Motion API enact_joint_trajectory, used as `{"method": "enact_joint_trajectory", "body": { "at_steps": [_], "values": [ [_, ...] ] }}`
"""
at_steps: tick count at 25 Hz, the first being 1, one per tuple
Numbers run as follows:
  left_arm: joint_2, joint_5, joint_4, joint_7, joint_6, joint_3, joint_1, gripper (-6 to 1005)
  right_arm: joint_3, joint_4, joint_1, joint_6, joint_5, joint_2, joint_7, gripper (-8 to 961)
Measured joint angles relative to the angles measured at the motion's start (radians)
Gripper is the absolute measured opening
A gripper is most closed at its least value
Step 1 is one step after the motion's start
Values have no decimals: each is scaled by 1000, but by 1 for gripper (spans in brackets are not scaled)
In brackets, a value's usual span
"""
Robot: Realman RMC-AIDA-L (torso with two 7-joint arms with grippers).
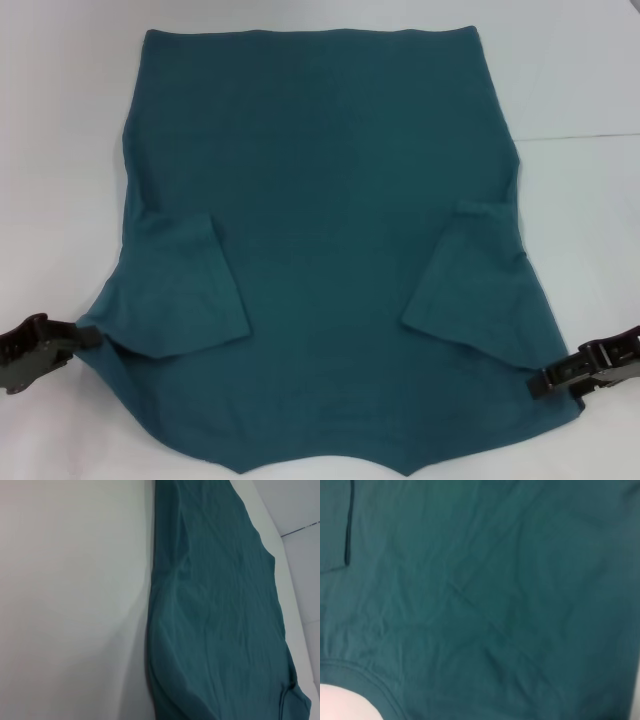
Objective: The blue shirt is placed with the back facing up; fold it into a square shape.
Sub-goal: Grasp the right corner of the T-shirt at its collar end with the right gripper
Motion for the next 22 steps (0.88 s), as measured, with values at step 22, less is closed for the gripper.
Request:
{"method": "enact_joint_trajectory", "body": {
  "at_steps": [22],
  "values": [
    [2, -1, -9, 0, -10, -2, -2, 28, -4, 2, 34, 7, 19, 32, -4, 769]
  ]
}}
